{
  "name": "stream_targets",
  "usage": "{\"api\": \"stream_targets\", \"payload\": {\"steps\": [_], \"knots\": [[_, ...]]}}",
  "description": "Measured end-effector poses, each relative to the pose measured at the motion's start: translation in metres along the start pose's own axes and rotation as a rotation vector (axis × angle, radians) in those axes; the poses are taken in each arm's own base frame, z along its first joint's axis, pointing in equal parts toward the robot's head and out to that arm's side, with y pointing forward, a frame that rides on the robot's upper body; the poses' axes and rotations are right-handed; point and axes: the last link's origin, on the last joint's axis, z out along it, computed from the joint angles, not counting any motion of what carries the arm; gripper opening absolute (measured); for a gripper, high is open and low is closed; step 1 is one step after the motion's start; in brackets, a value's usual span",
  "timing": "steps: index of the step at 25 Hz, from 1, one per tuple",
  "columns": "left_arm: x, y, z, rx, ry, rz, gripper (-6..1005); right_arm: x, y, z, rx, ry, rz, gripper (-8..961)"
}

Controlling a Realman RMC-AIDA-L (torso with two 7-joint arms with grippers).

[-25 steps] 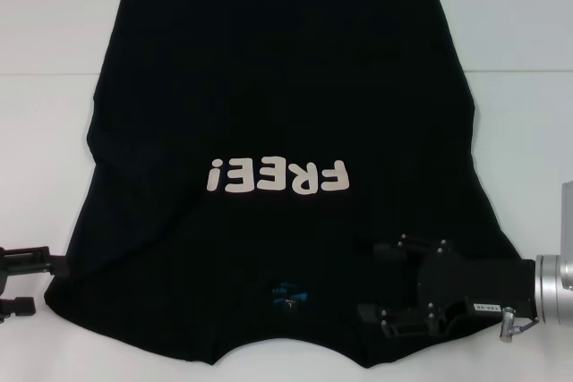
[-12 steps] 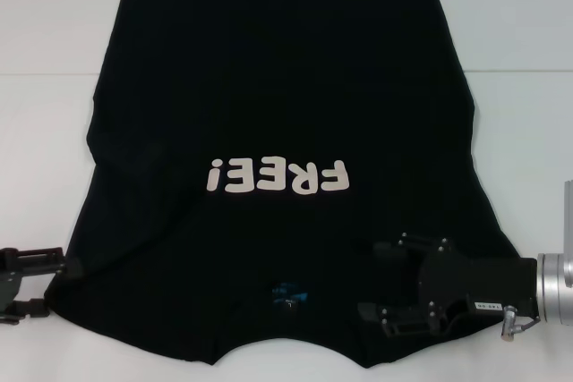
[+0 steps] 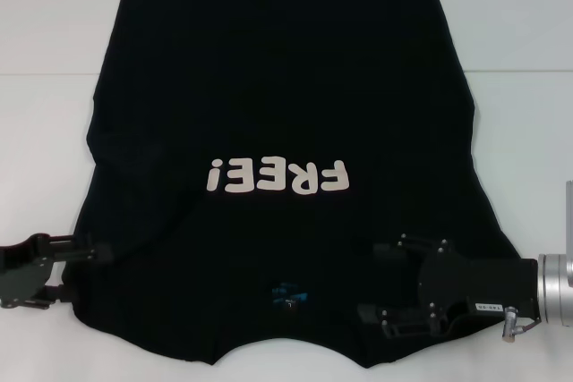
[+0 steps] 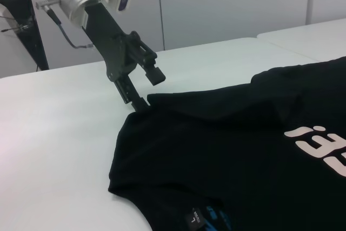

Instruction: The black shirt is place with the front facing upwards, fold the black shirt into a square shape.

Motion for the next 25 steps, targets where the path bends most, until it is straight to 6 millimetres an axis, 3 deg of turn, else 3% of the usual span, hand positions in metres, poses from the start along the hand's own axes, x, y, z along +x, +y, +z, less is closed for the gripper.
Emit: {"api": "stream_targets", "payload": {"steps": [14,25], "knots": [[0.006,-0.009,-0.017,0.070,0.031,0.022,949,-0.002,0.000,0.000,-0.003,-0.011,0.001,929],[0.008,-0.007,-0.010,0.098,0.019,0.049,948,-0.003,0.000,0.000,0.000,-0.021,0.003,930]]}}
